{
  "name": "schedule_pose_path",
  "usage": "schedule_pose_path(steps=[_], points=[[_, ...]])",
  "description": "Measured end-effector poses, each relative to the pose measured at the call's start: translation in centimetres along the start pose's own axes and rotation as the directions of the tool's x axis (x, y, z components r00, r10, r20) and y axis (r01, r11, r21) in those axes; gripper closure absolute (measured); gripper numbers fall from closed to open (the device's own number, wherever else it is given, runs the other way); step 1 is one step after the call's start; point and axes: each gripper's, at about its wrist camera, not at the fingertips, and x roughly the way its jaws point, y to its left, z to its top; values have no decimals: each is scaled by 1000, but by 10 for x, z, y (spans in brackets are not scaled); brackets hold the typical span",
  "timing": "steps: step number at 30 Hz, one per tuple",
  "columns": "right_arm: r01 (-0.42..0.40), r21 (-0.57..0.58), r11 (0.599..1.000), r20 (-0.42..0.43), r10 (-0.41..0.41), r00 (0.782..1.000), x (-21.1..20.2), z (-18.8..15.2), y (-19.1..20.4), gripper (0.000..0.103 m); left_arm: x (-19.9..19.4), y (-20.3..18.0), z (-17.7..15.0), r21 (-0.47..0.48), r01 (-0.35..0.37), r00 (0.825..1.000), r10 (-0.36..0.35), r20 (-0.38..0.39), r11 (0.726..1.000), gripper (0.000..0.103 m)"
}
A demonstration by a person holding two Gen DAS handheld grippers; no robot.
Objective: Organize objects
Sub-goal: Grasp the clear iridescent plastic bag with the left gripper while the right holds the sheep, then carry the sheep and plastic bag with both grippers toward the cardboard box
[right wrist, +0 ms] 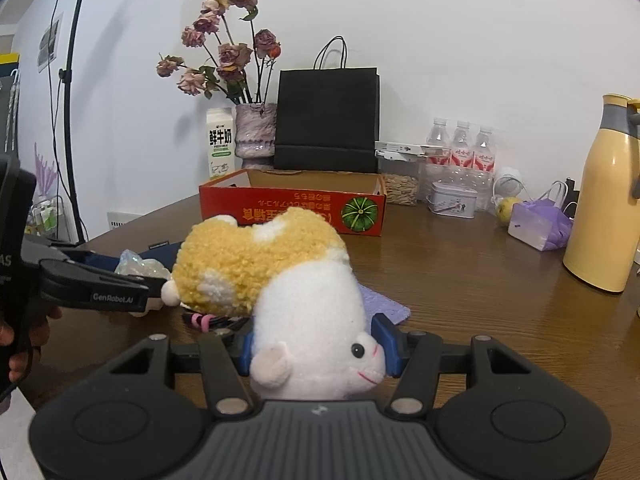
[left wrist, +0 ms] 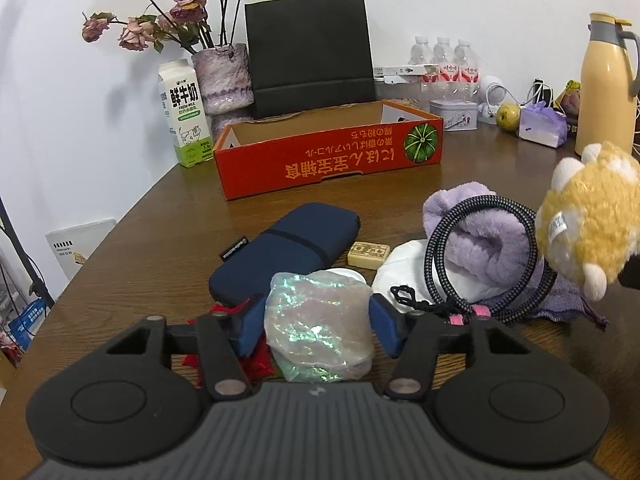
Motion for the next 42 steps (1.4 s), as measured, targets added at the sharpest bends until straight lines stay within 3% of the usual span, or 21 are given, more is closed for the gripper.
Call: schedule_pose_path(steps=[8, 20, 30, 42], points=[[-1, 16, 1000, 11, 1, 1000, 0, 1, -6, 48, -1, -2, 0, -15, -7, 1000, 7, 5, 1000, 64], [-21, 15, 1000, 34, 21, 999, -3, 10, -2, 48, -31, 12, 5, -66, -13, 999, 16, 39, 998, 65], [-25, 8, 1000, 56, 25, 998, -5, 22, 7, 48, -60, 22, 20, -89, -11, 992, 23, 126, 996, 65], [-29, 0, 1000, 82, 29, 996, 8, 45, 14, 48, -60, 34, 40, -114, -8, 985, 27, 169, 993, 65]])
